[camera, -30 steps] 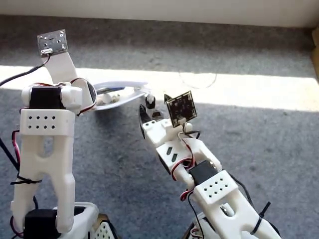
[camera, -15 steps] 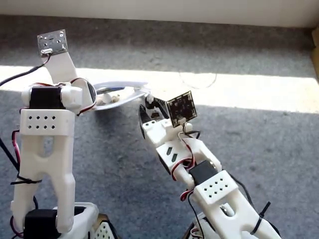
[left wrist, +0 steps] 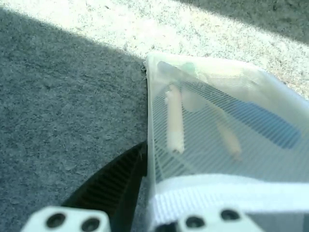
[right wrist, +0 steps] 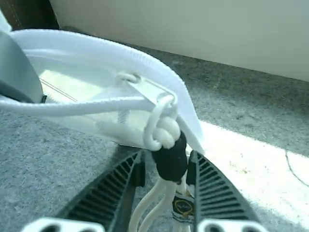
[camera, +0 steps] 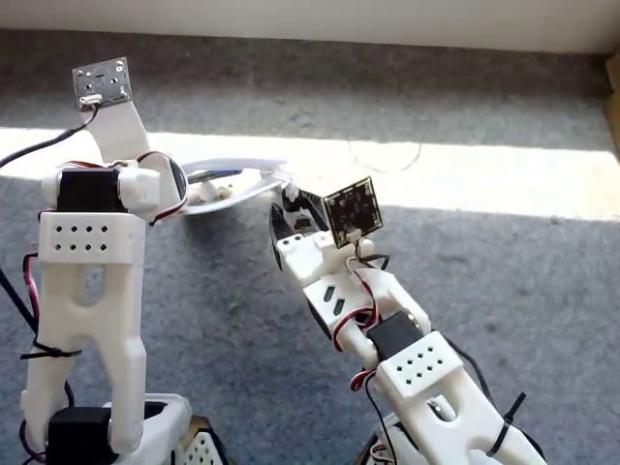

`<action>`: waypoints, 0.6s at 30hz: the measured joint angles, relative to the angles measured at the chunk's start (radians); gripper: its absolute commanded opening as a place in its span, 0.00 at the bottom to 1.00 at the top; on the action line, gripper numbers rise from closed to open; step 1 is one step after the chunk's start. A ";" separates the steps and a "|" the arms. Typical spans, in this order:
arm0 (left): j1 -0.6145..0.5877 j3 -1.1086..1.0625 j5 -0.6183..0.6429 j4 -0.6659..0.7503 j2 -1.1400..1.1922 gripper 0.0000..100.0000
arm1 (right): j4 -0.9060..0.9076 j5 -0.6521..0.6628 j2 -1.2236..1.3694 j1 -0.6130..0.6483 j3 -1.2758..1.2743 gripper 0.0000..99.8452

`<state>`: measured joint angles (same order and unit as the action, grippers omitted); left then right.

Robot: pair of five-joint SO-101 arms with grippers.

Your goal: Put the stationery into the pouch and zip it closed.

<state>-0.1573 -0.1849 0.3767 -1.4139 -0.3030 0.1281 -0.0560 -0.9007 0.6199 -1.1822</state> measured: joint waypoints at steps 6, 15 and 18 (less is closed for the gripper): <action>0.000 0.000 0.000 0.000 0.000 0.04 | 0.000 0.000 0.000 0.000 0.000 0.14; 0.000 0.000 0.000 0.000 0.000 0.04 | -0.149 0.000 0.000 0.000 0.000 0.13; 0.000 0.000 0.000 0.000 0.000 0.04 | -0.155 0.000 0.000 0.000 0.000 0.13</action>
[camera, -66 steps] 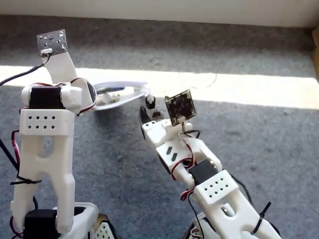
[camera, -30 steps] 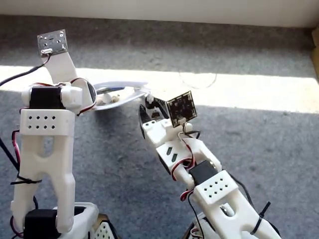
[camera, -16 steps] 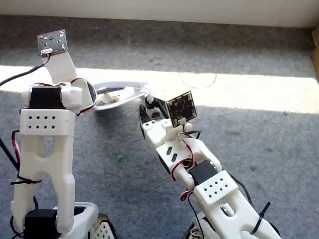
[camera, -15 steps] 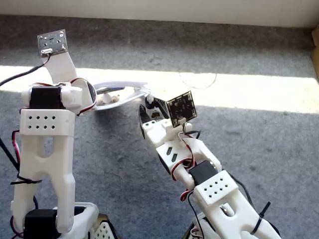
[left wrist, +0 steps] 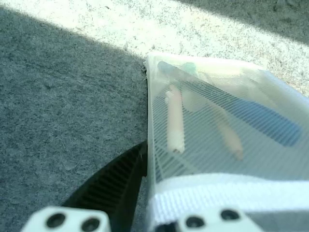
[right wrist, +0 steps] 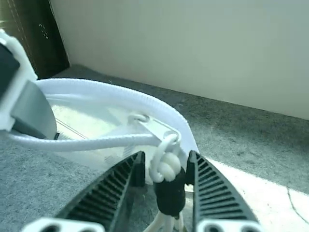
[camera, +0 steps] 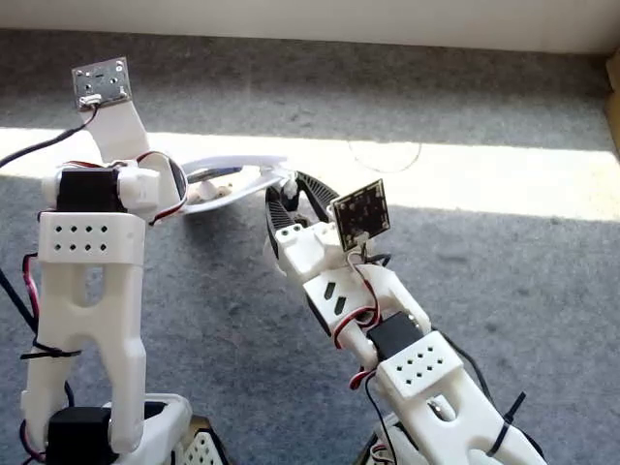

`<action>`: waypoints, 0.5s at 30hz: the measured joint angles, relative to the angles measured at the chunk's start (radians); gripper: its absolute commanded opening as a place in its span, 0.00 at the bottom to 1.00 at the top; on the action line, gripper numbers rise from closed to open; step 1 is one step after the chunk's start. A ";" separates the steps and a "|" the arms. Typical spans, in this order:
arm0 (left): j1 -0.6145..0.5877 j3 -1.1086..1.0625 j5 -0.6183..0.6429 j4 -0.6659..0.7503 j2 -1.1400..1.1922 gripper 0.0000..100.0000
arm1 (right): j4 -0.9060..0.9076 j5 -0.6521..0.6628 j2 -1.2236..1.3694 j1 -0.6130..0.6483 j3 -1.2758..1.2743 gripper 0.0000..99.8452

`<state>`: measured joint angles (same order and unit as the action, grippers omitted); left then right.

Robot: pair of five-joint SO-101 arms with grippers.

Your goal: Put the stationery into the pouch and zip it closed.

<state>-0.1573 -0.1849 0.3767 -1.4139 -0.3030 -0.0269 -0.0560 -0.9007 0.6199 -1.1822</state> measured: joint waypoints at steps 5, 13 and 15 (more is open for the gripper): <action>0.000 0.000 0.000 0.000 0.000 0.04 | 0.000 0.000 -0.002 0.000 -0.025 0.13; 0.000 0.000 0.000 0.000 0.000 0.04 | 0.037 0.092 0.000 0.000 -0.049 0.13; 0.000 0.000 0.000 0.000 0.000 0.04 | 0.057 0.095 0.000 0.000 -0.049 0.13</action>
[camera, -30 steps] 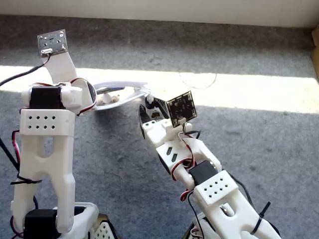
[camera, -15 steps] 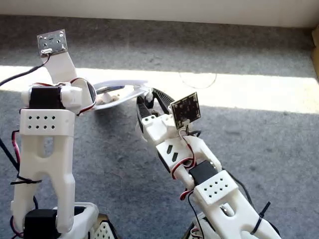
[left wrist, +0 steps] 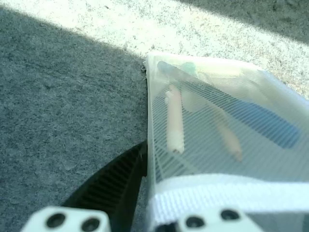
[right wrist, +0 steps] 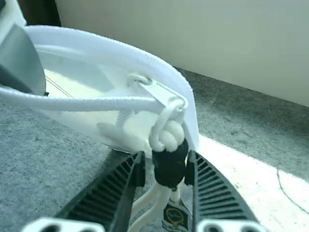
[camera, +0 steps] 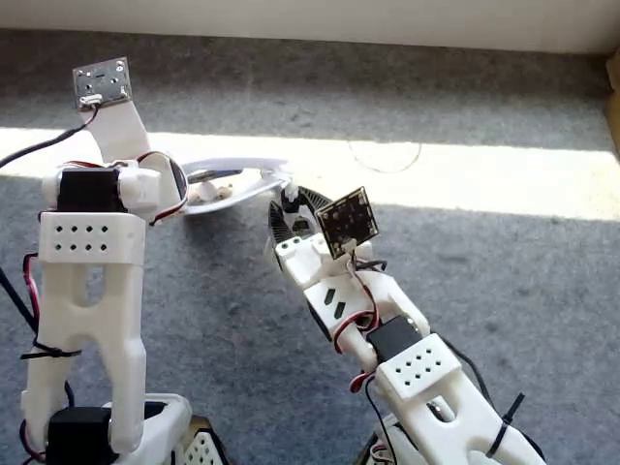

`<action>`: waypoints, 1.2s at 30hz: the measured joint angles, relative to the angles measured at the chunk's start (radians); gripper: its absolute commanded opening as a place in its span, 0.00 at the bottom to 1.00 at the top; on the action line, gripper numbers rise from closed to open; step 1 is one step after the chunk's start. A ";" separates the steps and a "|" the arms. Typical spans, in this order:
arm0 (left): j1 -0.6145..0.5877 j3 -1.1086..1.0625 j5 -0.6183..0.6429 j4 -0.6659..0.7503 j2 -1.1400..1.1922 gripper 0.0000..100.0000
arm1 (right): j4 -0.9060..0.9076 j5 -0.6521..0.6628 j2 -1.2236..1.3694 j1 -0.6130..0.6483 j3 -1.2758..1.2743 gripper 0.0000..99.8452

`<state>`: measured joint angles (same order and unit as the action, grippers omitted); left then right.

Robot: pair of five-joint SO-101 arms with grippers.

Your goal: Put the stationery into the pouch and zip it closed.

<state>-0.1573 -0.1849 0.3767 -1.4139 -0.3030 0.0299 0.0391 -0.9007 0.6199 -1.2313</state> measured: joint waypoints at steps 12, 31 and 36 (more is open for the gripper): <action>0.000 0.000 0.000 0.000 0.000 0.04 | 0.002 0.000 -0.038 0.000 0.000 0.13; 0.000 0.000 0.000 0.000 0.000 0.04 | -0.038 0.006 -0.089 0.000 -0.080 0.13; 0.000 -0.002 0.000 0.000 0.000 0.04 | -0.104 0.006 -0.037 0.000 -0.080 0.13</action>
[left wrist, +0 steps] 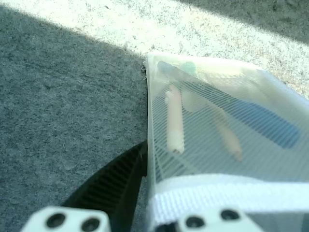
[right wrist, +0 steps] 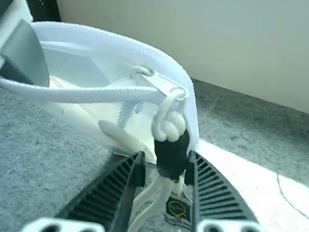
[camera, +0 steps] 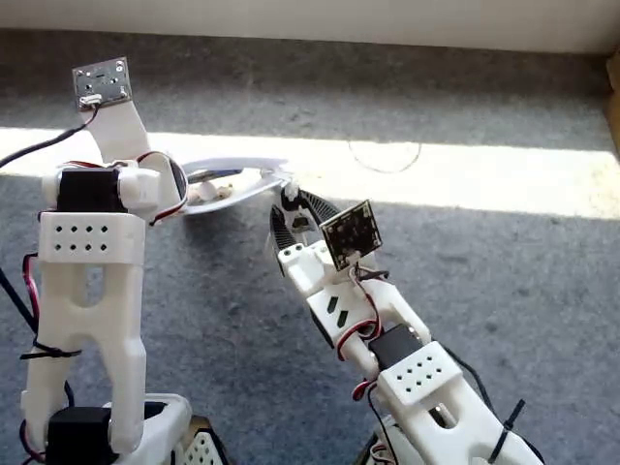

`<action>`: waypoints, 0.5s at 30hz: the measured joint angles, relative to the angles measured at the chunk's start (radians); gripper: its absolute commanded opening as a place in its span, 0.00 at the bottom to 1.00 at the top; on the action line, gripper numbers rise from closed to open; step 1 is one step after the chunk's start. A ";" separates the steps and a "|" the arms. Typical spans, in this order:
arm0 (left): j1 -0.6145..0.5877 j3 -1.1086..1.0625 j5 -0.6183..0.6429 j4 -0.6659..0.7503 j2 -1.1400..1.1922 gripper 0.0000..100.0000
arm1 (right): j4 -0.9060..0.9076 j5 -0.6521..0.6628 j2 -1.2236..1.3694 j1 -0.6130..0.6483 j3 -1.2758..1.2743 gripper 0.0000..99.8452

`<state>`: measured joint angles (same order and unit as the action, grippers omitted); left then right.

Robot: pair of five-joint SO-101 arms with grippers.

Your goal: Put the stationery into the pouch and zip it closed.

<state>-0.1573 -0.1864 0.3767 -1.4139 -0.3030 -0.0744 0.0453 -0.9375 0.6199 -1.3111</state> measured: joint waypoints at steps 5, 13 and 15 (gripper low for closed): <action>0.000 0.000 0.000 0.000 0.000 0.04 | -0.049 0.000 0.002 0.000 0.000 0.13; 0.000 0.000 0.000 0.000 0.000 0.04 | -0.057 0.002 0.002 0.000 0.000 0.13; 0.000 0.000 0.000 0.000 0.000 0.04 | -0.057 0.003 0.002 0.000 0.000 0.13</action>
<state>-0.1573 -0.1864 0.3767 -1.4139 -0.3030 -0.1312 0.0483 -0.9360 0.6199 -1.3111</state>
